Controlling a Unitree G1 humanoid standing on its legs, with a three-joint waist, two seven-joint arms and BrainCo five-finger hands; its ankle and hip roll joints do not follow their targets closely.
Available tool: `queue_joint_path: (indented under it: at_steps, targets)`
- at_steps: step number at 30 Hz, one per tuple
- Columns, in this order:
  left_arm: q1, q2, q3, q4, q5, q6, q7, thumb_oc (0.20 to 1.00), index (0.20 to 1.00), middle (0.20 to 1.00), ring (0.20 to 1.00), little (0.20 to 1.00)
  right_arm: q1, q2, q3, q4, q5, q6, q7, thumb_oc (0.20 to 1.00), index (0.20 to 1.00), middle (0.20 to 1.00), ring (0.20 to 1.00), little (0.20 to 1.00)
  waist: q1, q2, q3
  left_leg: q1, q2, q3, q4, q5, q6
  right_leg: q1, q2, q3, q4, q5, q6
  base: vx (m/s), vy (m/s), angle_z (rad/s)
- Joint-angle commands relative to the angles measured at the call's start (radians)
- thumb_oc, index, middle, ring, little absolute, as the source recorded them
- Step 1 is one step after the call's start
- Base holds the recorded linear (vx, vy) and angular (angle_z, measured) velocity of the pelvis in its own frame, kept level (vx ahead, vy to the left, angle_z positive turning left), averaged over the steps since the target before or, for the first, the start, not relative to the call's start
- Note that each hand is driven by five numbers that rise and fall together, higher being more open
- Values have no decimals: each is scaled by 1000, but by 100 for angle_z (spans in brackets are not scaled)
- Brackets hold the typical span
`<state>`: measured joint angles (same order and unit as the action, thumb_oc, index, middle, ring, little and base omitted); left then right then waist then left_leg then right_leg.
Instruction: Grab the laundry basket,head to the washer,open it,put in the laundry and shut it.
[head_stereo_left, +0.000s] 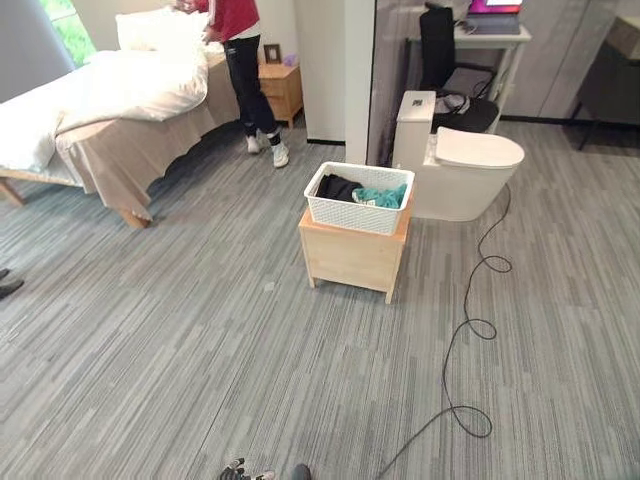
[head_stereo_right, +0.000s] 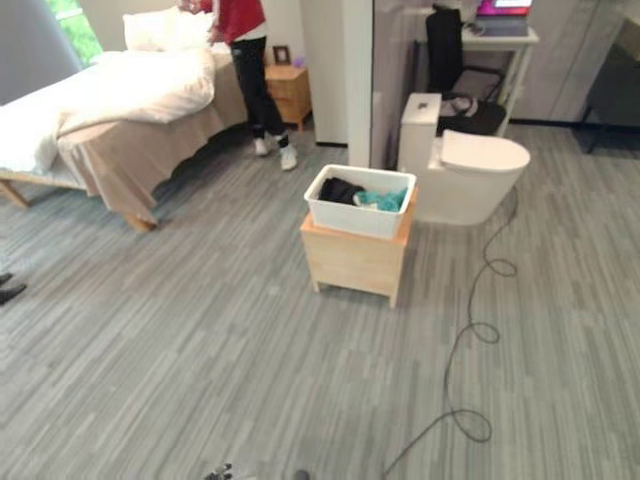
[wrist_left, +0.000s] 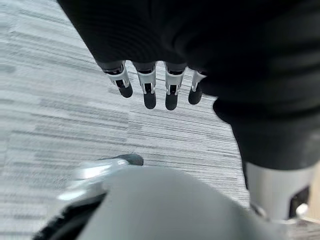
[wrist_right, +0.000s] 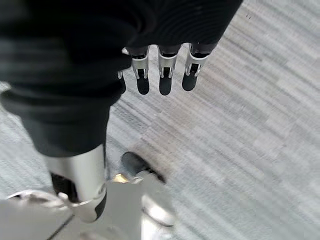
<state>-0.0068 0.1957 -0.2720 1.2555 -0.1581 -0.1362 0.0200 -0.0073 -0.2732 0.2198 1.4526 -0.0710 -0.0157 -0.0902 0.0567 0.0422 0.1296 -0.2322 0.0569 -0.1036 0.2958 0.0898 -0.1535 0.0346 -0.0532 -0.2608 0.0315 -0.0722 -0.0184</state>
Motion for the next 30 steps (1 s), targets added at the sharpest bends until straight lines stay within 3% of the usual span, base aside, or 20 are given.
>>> queue_joint_path:
  at_steps: [1,4,7,8,9,10,13,14,15,16,17,18,19,21,23,24,25,26,27,30]
  targets:
    - [-35,-24,12,-15,-12,-8,14,1000,1000,1000,1000,1000,-22,-5,29,-19,38,0,-20,1000,1000,1000,1000,1000,18,-78,79,-75,-21,69,177,21,98,74,3,23,-28,-21,-8,101,-185,-1]
    - [-14,-15,46,-10,-27,-8,16,1000,1000,1000,1000,1000,-22,-1,49,-10,35,6,-14,1000,1000,1000,1000,1000,57,-87,67,-116,-16,138,14,-26,122,96,15,30,-40,-55,3,272,-63,4]
    - [9,-12,74,5,-36,-12,15,1000,1000,1000,1000,1000,-20,3,65,-12,21,-1,-13,1000,1000,1000,1000,1000,92,-84,57,-100,7,88,-244,38,118,133,36,51,-29,-103,14,465,43,-21]
    - [19,-10,88,4,-46,-17,21,1000,1000,1000,1000,1000,-30,0,65,-26,28,-8,-21,1000,1000,1000,1000,1000,102,-88,59,-122,35,64,-342,55,109,160,40,70,-10,-138,22,653,93,-39]
    - [23,-11,95,2,-47,-19,22,1000,1000,1000,1000,1000,-35,-1,63,-36,34,-13,-23,1000,1000,1000,1000,1000,106,-93,58,-129,53,75,-358,63,104,180,32,76,-7,-148,34,849,215,-24]
    - [36,-7,116,10,-54,-20,18,1000,1000,1000,1000,1000,-41,-1,60,-60,39,-18,-18,1000,1000,1000,1000,1000,122,-100,44,-115,82,130,-357,73,105,220,11,94,-10,-153,59,538,173,-39]
    - [35,4,127,28,-51,-19,25,1000,1000,1000,1000,1000,-38,10,58,-74,38,-20,-12,1000,1000,1000,1000,1000,128,-105,26,-144,87,177,-275,118,102,241,-26,94,12,-138,80,602,264,-54]
    - [31,9,127,26,-49,-19,24,1000,1000,1000,1000,1000,-31,10,53,-79,38,-18,-10,1000,1000,1000,1000,1000,128,-109,19,-152,78,197,-221,107,109,243,-54,86,35,-116,96,588,308,-13]
    - [25,20,116,28,-41,-19,24,1000,1000,1000,1000,1000,-22,11,46,-85,48,-18,-6,1000,1000,1000,1000,1000,127,-128,6,-152,33,222,-148,66,133,222,-115,84,131,30,122,1130,650,-7]
    - [5,44,93,-7,-31,-16,27,1000,1000,1000,1000,1000,-22,12,44,-109,62,-18,-7,1000,1000,1000,1000,1000,112,-131,11,-87,-56,225,-147,-29,208,131,-153,132,429,264,129,942,559,-27]
    - [5,44,93,-7,-31,-16,27,1000,1000,1000,1000,1000,-22,12,44,-109,62,-18,-7,1000,1000,1000,1000,1000,112,-130,9,-88,-55,225,-147,-28,208,129,-151,132,429,265,129,908,539,-28]
    - [-9,64,96,-45,-46,-17,30,1000,1000,1000,1000,1000,-14,21,45,-115,57,-14,-6,1000,1000,1000,1000,1000,88,-112,28,-10,-104,204,-165,-84,257,44,-166,137,583,313,133,363,197,34]
    - [-9,64,96,-45,-46,-17,30,1000,1000,1000,1000,1000,-14,21,45,-115,57,-14,-6,1000,1000,1000,1000,1000,88,-113,28,-9,-105,204,-165,-84,257,44,-167,137,583,313,133,526,289,88]
    - [-15,67,95,-59,-60,-20,35,1000,1000,1000,1000,1000,-14,29,50,-117,50,-13,-8,1000,1000,1000,1000,1000,66,-85,43,84,-119,177,-202,-111,278,-66,-189,88,631,252,109,413,175,92]
    - [-18,66,100,-66,-67,-23,35,1000,1000,1000,1000,1000,-5,31,57,-113,45,-15,-2,1000,1000,1000,1000,1000,32,-58,61,159,-114,134,-234,-119,271,-165,-136,61,552,110,67,403,50,-3]
    - [-18,66,100,-66,-67,-23,35,1000,1000,1000,1000,1000,-5,31,57,-113,45,-15,-2,1000,1000,1000,1000,1000,31,-58,63,162,-114,134,-235,-119,271,-162,-136,60,552,109,67,469,-88,-16]
    - [-15,64,94,-58,-58,-27,34,1000,1000,1000,1000,1000,3,36,56,-107,46,-14,1,1000,1000,1000,1000,1000,8,-50,73,233,-121,92,-257,-147,261,-218,-85,48,391,82,66,464,-123,25]
    - [-13,64,93,-54,-51,-28,34,1000,1000,1000,1000,1000,7,35,50,-108,49,-15,2,1000,1000,1000,1000,1000,-2,-54,76,265,-124,78,-269,-160,252,-225,-68,49,287,94,75,813,-229,69]
    - [-15,61,87,-32,-30,-32,34,1000,1000,1000,1000,1000,14,35,36,-101,54,-14,6,1000,1000,1000,1000,1000,-24,-65,77,329,-132,53,-287,-196,236,-242,-34,79,69,150,97,482,-155,80]
    - [-20,54,83,-9,-13,-34,34,1000,1000,1000,1000,1000,19,33,3,-94,70,-12,7,1000,1000,1000,1000,1000,-42,-73,70,367,-140,39,-280,-228,227,-280,-33,98,-46,209,118,448,-124,76]
